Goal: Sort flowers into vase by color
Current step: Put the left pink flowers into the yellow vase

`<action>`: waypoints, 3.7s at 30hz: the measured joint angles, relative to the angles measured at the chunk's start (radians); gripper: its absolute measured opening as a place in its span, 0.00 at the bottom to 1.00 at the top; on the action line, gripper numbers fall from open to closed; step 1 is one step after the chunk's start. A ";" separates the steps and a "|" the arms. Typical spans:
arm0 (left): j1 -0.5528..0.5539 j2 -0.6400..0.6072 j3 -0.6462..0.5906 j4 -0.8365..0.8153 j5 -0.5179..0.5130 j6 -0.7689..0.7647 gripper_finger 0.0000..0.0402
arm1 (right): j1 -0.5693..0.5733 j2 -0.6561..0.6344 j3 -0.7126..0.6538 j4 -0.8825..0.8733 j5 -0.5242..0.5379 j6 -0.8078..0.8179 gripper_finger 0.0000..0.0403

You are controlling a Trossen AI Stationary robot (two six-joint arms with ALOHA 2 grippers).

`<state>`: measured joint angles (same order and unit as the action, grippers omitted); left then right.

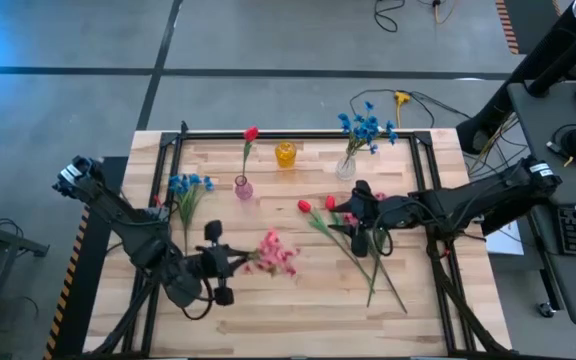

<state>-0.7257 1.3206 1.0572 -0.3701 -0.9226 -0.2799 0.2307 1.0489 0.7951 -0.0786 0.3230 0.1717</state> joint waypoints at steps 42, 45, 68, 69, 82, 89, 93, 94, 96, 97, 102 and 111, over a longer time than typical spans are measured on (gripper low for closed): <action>0.264 -0.004 -0.262 0.884 0.338 0.514 0.00 | 0.098 0.374 0.089 0.545 -0.009 -0.226 0.49; 0.269 -0.002 -0.261 0.897 0.337 0.516 0.00 | 0.090 0.401 0.136 0.501 -0.005 -0.225 0.49; 0.280 0.020 -0.261 0.984 0.339 0.532 0.00 | 0.070 0.459 0.191 0.554 0.043 -0.218 0.70; 0.281 0.024 -0.261 0.989 0.339 0.539 0.00 | 0.070 0.459 0.191 0.558 0.043 -0.218 0.70; 0.292 0.051 -0.256 1.130 0.339 0.587 0.00 | 0.063 0.460 0.191 0.562 0.043 -0.225 0.51; 0.292 0.051 -0.255 1.126 0.339 0.590 0.00 | 0.059 0.460 0.191 0.562 0.043 -0.228 0.39; 0.292 0.051 -0.255 1.122 0.339 0.590 0.02 | 0.052 0.460 0.195 0.560 0.043 -0.228 0.33; 0.292 0.051 -0.255 1.122 0.339 0.590 0.02 | 0.050 0.460 0.195 0.560 0.043 -0.228 0.31; 0.292 0.051 -0.255 1.119 0.339 0.590 0.02 | 0.049 0.460 0.195 0.560 0.043 -0.228 0.28; 0.292 0.051 -0.255 1.119 0.339 0.590 0.02 | 0.047 0.460 0.195 0.560 0.043 -0.228 0.26; 0.292 0.051 -0.255 1.118 0.339 0.590 0.02 | 0.045 0.460 0.195 0.559 0.043 -0.228 0.18; 0.292 0.051 -0.255 1.116 0.338 0.589 0.03 | 0.045 0.460 0.195 0.559 0.043 -0.236 0.08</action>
<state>-0.4335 1.3716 0.8021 0.7464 -0.5849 0.3093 0.2761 1.5085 0.9901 0.4808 0.3659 -0.0643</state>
